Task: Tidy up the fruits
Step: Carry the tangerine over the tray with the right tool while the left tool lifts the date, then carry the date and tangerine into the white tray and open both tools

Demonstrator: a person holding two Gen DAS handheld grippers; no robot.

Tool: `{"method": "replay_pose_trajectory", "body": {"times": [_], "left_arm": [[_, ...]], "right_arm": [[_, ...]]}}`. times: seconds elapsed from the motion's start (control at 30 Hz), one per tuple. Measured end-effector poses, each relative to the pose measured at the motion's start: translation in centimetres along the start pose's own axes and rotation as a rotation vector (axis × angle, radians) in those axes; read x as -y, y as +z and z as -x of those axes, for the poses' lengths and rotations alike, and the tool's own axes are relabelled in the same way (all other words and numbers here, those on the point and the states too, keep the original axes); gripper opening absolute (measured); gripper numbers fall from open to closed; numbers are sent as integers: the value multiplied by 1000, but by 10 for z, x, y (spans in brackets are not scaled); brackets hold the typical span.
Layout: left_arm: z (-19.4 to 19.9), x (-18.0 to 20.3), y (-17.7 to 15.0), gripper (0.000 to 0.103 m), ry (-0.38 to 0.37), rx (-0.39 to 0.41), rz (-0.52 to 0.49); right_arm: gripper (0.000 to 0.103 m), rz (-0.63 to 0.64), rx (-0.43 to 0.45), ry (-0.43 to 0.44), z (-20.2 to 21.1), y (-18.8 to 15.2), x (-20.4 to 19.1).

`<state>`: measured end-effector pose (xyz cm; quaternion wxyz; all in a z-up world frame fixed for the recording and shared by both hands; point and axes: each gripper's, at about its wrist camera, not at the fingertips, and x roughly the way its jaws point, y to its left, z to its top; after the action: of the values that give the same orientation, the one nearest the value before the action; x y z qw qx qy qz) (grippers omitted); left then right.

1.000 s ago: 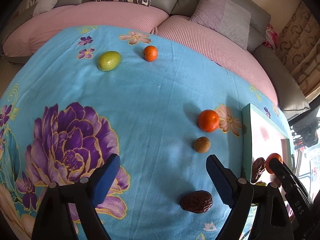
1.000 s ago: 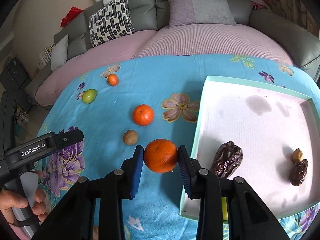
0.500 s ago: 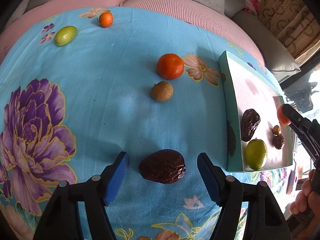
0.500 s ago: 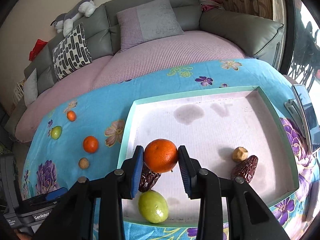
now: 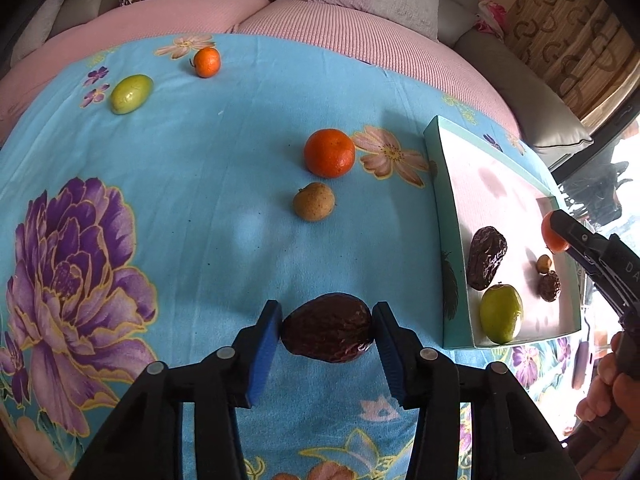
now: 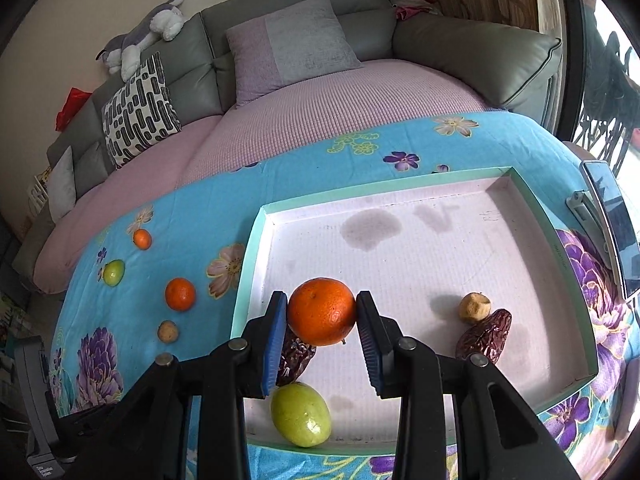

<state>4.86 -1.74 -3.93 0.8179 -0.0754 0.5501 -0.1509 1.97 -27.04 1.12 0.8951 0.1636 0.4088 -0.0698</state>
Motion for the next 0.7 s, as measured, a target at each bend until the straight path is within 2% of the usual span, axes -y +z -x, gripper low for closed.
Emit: {"method": "replay_pose_trajectory", "body": {"times": [0.2, 0.3, 0.5, 0.7], "left_arm": [[13, 4, 3, 50, -1, 43, -11], [18, 11, 7, 50, -4, 65, -30], [16, 50, 27, 50, -16, 115, -119], [9, 94, 49, 50, -35, 165, -192]], "right_arm": [[37, -13, 6, -10, -1, 4, 7], [37, -29, 31, -47, 3, 8, 18], [37, -131, 95, -182, 20, 15, 64], [37, -202, 107, -186, 19, 19, 95]]}}
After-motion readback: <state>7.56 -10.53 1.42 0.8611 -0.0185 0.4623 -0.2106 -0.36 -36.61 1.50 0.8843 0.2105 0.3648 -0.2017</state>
